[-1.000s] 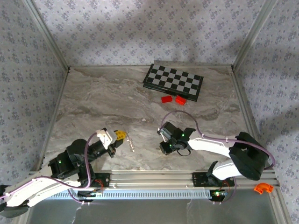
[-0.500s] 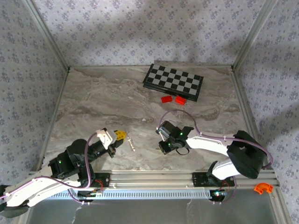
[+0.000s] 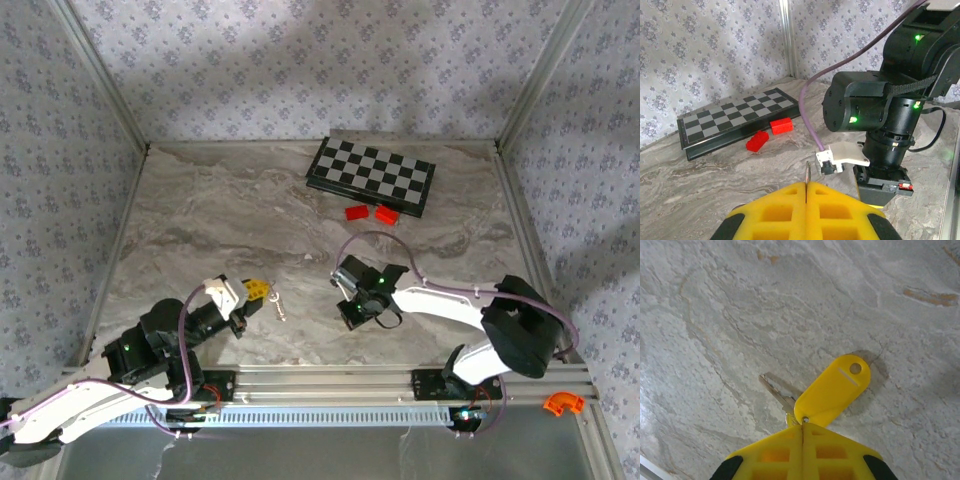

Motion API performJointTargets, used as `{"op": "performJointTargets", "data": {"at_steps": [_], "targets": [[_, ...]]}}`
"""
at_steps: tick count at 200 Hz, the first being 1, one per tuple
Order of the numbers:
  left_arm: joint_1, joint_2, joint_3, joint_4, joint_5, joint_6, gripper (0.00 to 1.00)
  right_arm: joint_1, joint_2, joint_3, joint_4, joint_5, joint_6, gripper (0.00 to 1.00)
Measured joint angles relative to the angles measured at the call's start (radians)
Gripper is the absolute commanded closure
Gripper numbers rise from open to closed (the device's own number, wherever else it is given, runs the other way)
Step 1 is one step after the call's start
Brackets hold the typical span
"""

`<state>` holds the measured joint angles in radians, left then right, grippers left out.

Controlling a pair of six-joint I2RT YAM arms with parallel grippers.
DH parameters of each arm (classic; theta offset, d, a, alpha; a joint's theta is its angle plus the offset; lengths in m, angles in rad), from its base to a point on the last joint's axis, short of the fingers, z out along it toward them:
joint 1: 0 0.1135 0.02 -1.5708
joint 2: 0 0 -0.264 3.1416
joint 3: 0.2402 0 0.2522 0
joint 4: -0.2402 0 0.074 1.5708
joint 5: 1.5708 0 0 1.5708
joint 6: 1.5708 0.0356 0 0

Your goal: Put the keys on the keyring

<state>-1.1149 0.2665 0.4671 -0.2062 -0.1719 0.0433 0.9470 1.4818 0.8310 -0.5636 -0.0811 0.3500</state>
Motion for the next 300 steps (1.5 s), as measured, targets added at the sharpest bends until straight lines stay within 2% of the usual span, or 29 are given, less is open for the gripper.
{"op": "performJointTargets", "data": {"at_steps": [55, 113, 128, 156, 178, 199, 228, 300], "targets": [[0.000, -0.005, -0.006, 0.000, 0.000, 0.000, 1.00, 0.015, 0.093, 0.092, -0.162, 0.033, -0.023, 1.00], [0.000, -0.009, -0.018, 0.000, 0.000, 0.000, 1.00, 0.016, 0.121, 0.113, -0.190, 0.036, -0.028, 1.00], [0.000, -0.010, -0.018, 0.000, 0.000, 0.000, 1.00, 0.016, 0.120, 0.113, -0.190, 0.035, -0.027, 0.94], [0.000, -0.010, -0.018, 0.000, 0.000, 0.000, 1.00, 0.014, 0.097, 0.112, -0.188, 0.029, -0.011, 0.73], [0.000, -0.010, -0.018, 0.000, 0.000, 0.000, 1.00, 0.003, 0.011, 0.074, -0.158, 0.013, 0.044, 0.59], [0.000, -0.010, -0.018, 0.000, 0.000, 0.000, 1.00, -0.023, -0.087, 0.010, -0.120, -0.008, 0.100, 0.53], [0.000, -0.010, -0.018, 0.000, 0.000, 0.000, 1.00, -0.037, -0.147, -0.072, -0.058, -0.036, 0.175, 0.55], [0.000, -0.011, -0.018, 0.000, 0.000, 0.000, 1.00, 0.003, -0.114, -0.116, 0.034, -0.055, 0.231, 0.69]]}}
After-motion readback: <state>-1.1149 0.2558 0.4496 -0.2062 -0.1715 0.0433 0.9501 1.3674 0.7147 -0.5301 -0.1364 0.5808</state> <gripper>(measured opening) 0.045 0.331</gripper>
